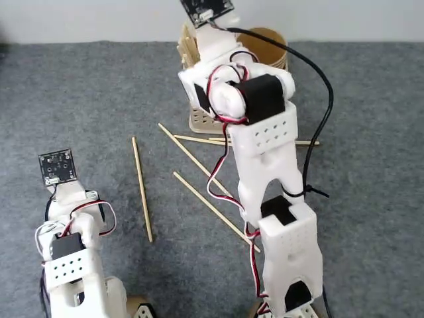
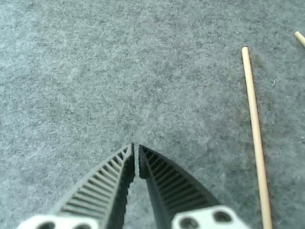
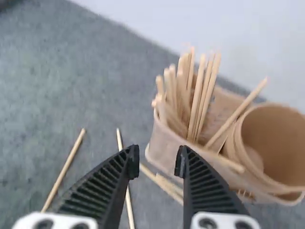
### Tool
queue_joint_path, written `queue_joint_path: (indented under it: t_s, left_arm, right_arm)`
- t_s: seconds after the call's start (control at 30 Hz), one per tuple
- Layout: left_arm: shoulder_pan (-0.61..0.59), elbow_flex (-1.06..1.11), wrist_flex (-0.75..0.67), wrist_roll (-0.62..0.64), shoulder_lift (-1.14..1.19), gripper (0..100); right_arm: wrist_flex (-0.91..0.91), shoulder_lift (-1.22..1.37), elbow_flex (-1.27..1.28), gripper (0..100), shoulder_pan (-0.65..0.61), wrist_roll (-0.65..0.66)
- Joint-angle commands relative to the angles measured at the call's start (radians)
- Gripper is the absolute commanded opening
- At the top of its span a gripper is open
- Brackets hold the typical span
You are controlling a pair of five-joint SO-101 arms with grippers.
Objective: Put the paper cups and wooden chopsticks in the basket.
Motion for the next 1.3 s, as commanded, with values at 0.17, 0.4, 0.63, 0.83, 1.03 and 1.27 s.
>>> queue_joint_path:
  t_s: [0.17,0.4,0.63,0.83,1.03,1.27]
  left_arm:
    - [-0.002,-0.004,-0.020,-0.014,-0.018,2]
    - [-0.002,-0.004,-0.020,-0.014,-0.018,2]
    - [-0.002,-0.004,-0.020,-0.014,-0.018,2]
    - [-0.002,-0.004,-0.020,-0.014,-0.018,2]
    - [-0.002,-0.004,-0.021,-0.014,-0.018,2]
    - [-0.002,-0.004,-0.021,-0.014,-0.018,2]
  right_arm:
    - [0.041,-0.222,0.592,18.0,-0.082,0.015]
    - [0.008,-0.090,0.718,42.4,-0.110,0.015]
    - [-0.081,0.147,0.717,43.3,-0.137,0.015]
    - [-0.143,0.268,0.717,43.3,-0.154,0.055]
    - [-0.145,0.317,0.717,43.2,-0.193,0.078]
    - [-0.203,0.390,0.717,42.7,-0.179,0.078]
